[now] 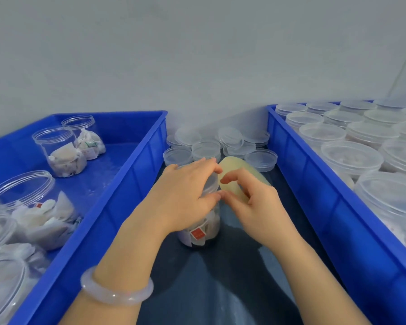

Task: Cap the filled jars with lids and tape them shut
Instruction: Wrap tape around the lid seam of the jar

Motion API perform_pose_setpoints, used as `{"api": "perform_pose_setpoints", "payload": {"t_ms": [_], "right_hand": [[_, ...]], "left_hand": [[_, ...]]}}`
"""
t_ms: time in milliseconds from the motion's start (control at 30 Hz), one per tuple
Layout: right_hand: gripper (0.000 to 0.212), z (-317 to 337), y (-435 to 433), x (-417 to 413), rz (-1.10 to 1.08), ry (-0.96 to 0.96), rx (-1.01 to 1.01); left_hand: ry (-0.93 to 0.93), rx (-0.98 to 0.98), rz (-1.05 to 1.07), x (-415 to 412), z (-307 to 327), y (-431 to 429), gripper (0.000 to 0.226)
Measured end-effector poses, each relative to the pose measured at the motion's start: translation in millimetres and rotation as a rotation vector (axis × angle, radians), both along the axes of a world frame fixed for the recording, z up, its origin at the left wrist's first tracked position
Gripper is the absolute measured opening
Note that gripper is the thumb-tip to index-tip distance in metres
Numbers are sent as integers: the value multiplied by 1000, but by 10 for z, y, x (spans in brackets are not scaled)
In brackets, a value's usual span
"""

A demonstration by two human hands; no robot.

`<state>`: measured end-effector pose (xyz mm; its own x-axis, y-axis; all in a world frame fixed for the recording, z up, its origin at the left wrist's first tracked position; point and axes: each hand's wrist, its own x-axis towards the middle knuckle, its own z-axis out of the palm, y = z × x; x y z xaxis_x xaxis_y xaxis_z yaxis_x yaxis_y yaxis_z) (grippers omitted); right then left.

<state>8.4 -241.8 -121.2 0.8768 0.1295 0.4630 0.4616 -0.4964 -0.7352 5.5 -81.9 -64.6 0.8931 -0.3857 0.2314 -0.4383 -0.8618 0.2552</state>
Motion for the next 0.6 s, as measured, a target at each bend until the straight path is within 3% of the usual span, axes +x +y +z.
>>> {"api": "perform_pose_setpoints", "payload": {"t_ms": [100,233,400,600], "right_hand": [[11,34,74,19,-37,-51,-25],[10,85,94,130,-98,-24,-115],[16,154,78,174,-169,-48,-247],[14,201,70,93,-212,-60,-355]], "left_hand": [[-36,80,23,103,-71,42,60],[-44,215,58,322,-89,-37,58],[-186,188,80,458,-119,-211,45],[-210,149,102,501,-224,-241,47]]}}
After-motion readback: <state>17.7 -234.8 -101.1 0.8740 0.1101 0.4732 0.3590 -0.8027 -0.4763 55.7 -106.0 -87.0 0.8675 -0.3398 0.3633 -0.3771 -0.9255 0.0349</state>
